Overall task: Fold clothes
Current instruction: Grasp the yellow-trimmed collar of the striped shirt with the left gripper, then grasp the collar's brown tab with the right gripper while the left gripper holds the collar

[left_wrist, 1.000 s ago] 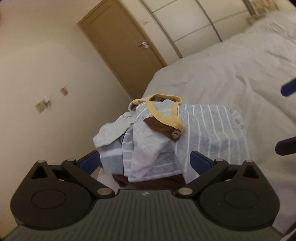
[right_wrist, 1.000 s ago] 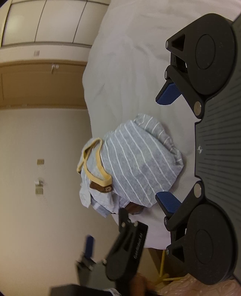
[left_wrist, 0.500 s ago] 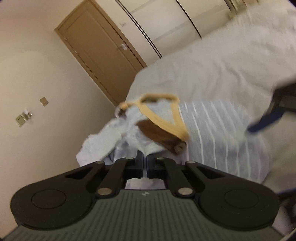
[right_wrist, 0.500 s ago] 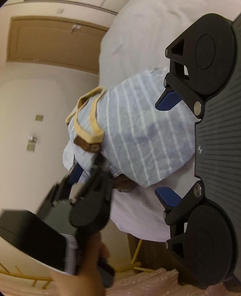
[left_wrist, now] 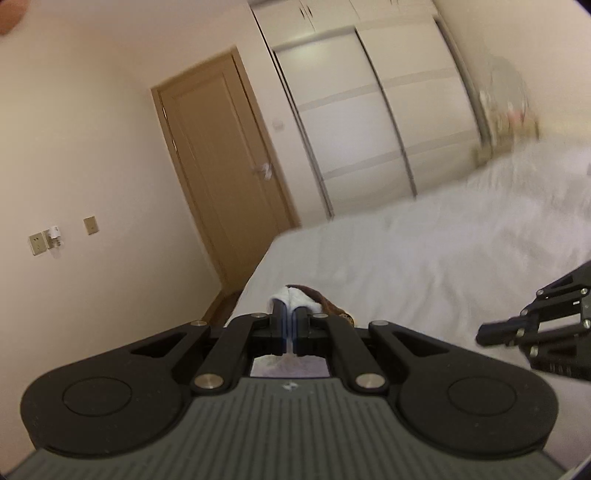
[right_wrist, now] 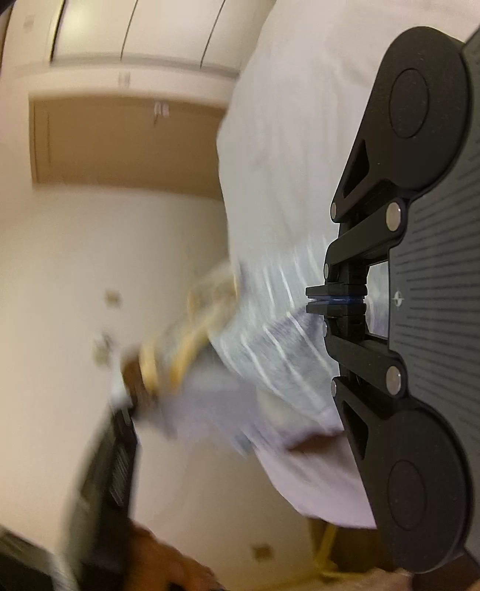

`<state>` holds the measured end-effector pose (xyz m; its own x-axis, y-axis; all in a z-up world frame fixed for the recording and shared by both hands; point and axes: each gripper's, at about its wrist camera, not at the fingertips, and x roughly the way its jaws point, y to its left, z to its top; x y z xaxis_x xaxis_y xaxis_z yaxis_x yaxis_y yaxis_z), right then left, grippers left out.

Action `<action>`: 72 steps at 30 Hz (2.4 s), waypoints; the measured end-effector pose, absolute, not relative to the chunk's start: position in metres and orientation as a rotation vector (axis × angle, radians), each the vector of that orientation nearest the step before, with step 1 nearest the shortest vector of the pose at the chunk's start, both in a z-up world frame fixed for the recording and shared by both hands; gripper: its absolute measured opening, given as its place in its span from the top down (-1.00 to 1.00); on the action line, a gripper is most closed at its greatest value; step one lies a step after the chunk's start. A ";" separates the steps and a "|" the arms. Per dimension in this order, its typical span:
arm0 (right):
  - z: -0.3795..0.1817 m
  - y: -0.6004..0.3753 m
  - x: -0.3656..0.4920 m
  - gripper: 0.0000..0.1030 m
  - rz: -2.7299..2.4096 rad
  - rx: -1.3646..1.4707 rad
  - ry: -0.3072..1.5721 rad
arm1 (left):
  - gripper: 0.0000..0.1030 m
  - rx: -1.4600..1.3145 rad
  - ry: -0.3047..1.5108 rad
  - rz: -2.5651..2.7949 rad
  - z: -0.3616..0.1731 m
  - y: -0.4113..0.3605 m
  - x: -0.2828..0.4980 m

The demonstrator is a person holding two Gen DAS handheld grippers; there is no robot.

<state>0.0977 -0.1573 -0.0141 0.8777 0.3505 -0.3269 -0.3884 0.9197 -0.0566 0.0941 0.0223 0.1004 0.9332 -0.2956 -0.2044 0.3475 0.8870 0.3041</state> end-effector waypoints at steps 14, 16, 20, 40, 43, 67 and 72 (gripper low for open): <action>-0.009 -0.314 -0.053 0.92 0.092 0.147 0.315 | 0.99 0.159 0.332 -0.745 0.007 -0.145 -0.039; -0.019 -0.323 -0.066 0.79 0.096 0.154 0.351 | 0.97 0.207 0.395 -0.786 -0.008 -0.164 -0.045; -0.033 -0.334 -0.080 0.17 0.096 0.143 0.394 | 0.10 0.256 0.412 -0.821 -0.026 -0.149 -0.053; -0.122 -0.250 -0.033 -0.38 0.336 0.322 0.709 | 0.47 1.091 0.216 -0.645 -0.127 -0.092 0.055; -0.120 -0.262 -0.032 0.80 0.310 0.380 0.698 | 0.68 0.968 0.258 -0.674 -0.106 -0.090 0.067; -0.019 -0.355 -0.100 1.00 0.017 0.205 0.368 | 0.92 0.890 0.023 -0.757 -0.074 -0.155 0.021; 0.007 -0.373 -0.114 1.00 -0.046 0.157 0.283 | 0.94 0.656 -0.082 -0.710 0.038 -0.146 0.028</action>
